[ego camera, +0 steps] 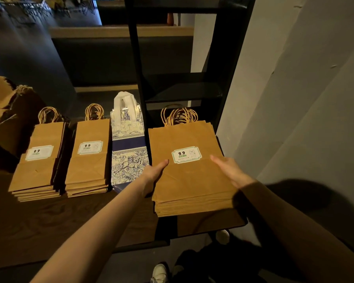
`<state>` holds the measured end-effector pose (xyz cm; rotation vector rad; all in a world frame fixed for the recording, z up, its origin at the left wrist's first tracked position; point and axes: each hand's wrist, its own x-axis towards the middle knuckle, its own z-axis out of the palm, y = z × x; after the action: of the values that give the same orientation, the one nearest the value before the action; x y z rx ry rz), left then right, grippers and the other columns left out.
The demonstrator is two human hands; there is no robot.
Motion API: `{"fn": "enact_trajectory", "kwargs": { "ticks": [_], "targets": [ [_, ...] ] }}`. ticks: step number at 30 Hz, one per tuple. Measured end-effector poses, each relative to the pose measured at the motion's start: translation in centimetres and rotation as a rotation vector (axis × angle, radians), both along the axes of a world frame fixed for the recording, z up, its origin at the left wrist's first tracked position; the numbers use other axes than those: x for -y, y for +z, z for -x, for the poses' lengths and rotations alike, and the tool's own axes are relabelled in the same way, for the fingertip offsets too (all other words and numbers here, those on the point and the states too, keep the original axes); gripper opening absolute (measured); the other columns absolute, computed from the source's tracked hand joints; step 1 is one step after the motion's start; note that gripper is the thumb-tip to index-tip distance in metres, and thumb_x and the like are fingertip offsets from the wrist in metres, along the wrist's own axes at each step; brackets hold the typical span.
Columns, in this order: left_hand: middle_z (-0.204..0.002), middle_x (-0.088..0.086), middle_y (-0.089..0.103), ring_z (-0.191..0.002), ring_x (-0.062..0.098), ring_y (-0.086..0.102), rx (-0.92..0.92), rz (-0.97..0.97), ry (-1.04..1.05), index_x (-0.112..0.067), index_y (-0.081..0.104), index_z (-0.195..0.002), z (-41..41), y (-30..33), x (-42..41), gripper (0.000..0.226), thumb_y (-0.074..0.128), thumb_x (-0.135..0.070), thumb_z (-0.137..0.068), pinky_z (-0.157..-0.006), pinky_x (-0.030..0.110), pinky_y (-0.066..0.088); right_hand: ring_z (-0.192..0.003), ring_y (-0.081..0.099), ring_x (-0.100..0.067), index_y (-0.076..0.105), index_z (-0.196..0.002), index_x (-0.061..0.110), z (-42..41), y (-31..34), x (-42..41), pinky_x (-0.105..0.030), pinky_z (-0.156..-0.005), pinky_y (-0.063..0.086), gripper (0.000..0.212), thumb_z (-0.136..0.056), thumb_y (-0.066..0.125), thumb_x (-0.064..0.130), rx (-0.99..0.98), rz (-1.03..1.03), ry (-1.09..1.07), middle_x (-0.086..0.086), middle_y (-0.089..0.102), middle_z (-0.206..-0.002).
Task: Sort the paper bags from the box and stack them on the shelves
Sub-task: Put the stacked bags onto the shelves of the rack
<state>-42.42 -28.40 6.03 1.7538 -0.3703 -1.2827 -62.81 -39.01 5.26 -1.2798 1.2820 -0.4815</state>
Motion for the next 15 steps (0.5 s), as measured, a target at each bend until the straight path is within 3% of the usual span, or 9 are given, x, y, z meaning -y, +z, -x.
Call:
{"fn": "enact_trajectory", "kwargs": {
  "ticks": [2,5,7,8,12,15],
  "targets": [
    [-0.112,0.013,0.063,-0.083,0.025,0.061,-0.023,-0.009,-0.004,0.003,0.054,-0.113,-0.6,0.3,1.2,0.043,0.064,-0.031,-0.088,-0.077,0.035,0.046,-0.117,0.056,-0.025,0.053,-0.129,0.009,-0.3,-0.2,1.6,-0.046,-0.105,0.042,0.062,-0.084,0.061,0.051,-0.004,0.004,0.004,-0.009,0.061,-0.125],
    [-0.120,0.017,0.062,-0.097,0.029,0.061,-0.044,-0.010,0.000,0.000,0.055,-0.123,-1.6,0.8,3.4,0.052,0.066,-0.033,-0.086,-0.079,0.036,0.048,-0.120,0.054,-0.027,0.048,-0.135,0.009,-0.6,-2.2,5.1,-0.048,-0.105,0.041,0.109,-0.051,0.068,0.076,0.011,0.037,0.005,-0.010,0.057,-0.131],
    [-0.119,0.017,0.063,-0.097,0.030,0.061,-0.065,-0.009,0.008,-0.001,0.055,-0.124,-2.4,1.1,5.0,0.052,0.065,-0.034,-0.086,-0.080,0.037,0.049,-0.120,0.054,-0.027,0.046,-0.136,0.009,-1.0,-3.0,7.3,-0.048,-0.105,0.041,0.124,-0.039,0.067,0.083,0.018,0.016,0.006,-0.009,0.057,-0.131],
    [-0.118,0.016,0.063,-0.097,0.030,0.061,-0.081,-0.001,0.009,-0.001,0.054,-0.125,-2.7,1.3,5.8,0.051,0.063,-0.035,-0.088,-0.081,0.037,0.049,-0.120,0.054,-0.027,0.046,-0.136,0.009,-1.4,-2.6,7.9,-0.047,-0.105,0.041,0.121,-0.042,0.067,0.081,0.024,0.004,-0.011,-0.009,0.057,-0.130],
    [-0.124,0.007,0.057,-0.115,0.026,0.054,-0.158,0.046,0.042,-0.011,0.048,-0.134,-3.9,1.5,9.1,0.047,0.042,-0.040,-0.098,-0.088,0.035,0.043,-0.113,0.059,-0.026,0.053,-0.129,0.008,-3.4,-0.1,9.8,-0.046,-0.103,0.044,0.074,-0.075,0.068,0.056,0.032,-0.006,-0.057,-0.009,0.063,-0.122],
    [-0.107,0.005,0.061,-0.095,0.023,0.060,-0.191,0.035,0.057,-0.010,0.050,-0.132,-4.8,1.1,11.2,0.047,0.040,-0.041,-0.099,-0.082,0.036,0.044,-0.105,0.063,-0.025,0.060,-0.118,0.010,-5.0,0.7,11.6,-0.044,-0.098,0.047,0.046,-0.086,0.063,0.043,0.024,-0.028,-0.075,-0.008,0.067,-0.113]
  ]
}}
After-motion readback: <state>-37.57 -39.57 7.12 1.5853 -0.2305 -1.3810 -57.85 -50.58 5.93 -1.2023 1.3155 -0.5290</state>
